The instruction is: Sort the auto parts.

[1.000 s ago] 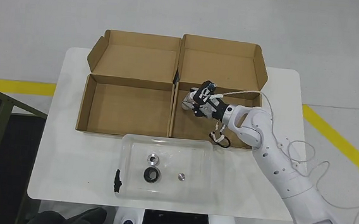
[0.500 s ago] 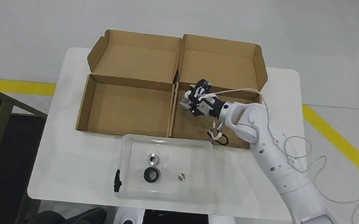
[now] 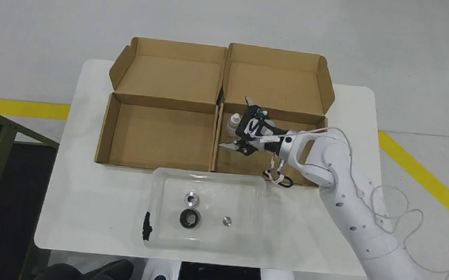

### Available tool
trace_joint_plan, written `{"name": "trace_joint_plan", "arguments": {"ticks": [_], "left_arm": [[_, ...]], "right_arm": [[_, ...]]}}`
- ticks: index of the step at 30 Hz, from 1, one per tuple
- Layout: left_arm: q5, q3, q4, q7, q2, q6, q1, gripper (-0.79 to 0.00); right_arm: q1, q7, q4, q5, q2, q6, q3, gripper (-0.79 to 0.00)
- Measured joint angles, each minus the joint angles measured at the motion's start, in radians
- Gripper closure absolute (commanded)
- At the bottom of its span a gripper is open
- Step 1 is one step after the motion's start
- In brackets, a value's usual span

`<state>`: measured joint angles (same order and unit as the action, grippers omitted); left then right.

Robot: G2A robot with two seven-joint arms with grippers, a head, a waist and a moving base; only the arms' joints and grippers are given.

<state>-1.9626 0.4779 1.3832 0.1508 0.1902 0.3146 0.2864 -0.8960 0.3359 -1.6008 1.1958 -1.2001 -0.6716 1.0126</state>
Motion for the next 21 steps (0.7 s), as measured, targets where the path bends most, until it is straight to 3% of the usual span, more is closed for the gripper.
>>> {"name": "trace_joint_plan", "arguments": {"ticks": [21], "left_arm": [[0.0, 0.0, 0.0, 0.0, 0.0, 0.0, 0.0, -0.785]], "right_arm": [[-0.294, 0.206, -0.378, -0.043, 0.063, -0.158, 0.089, -0.785]]}}
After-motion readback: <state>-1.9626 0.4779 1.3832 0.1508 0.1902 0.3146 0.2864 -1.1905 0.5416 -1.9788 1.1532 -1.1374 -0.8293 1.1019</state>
